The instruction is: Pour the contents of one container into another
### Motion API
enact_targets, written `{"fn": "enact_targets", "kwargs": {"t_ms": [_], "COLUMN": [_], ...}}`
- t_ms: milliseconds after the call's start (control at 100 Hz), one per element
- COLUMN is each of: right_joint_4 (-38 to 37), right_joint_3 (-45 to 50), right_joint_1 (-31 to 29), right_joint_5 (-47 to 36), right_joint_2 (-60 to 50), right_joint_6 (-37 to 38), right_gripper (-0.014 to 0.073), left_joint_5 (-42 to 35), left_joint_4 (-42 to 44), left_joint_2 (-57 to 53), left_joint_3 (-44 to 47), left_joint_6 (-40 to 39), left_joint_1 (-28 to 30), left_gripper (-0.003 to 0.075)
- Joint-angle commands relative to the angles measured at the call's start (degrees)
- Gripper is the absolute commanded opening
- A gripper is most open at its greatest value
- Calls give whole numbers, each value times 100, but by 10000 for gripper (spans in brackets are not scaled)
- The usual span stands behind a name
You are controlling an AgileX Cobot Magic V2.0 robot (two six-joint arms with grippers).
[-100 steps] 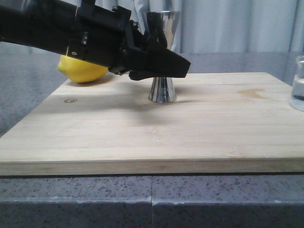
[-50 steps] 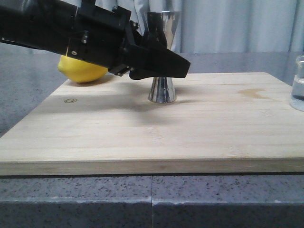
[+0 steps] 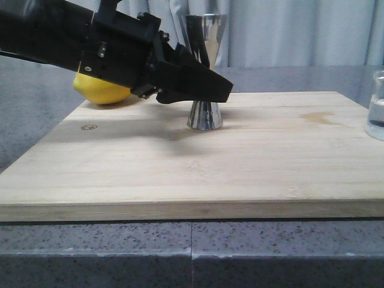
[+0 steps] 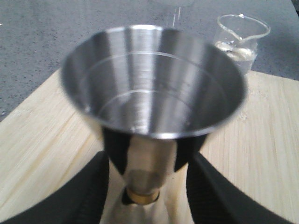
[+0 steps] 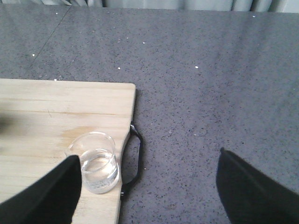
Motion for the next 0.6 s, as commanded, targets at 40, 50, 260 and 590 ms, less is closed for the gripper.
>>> {"fn": "enact_targets", "kwargs": {"t_ms": [40,50,260,590], "right_joint_4": [-11,-11,-11,-11], "right_joint_3": [-205,-205,-205,-205], "right_joint_1": [-31,-31,-31,-31], "right_joint_5": [-431,-431,-431,-431], "right_joint_2": [66,66,66,66], "right_joint_6": [-39,-39,-39,-39], "right_gripper": [541,541,541,541], "left_joint_5": [921,978,1147,952], "left_joint_4": [-262,-262,-139,-225], "left_joint_2": [-202,-202,-202,-202], "left_joint_3": [-170,-170,-170,-170], "left_joint_6": [-151,-151,-151,-128], "left_joint_1": [222,235,260,249], "left_gripper": [345,345,345,345]}}
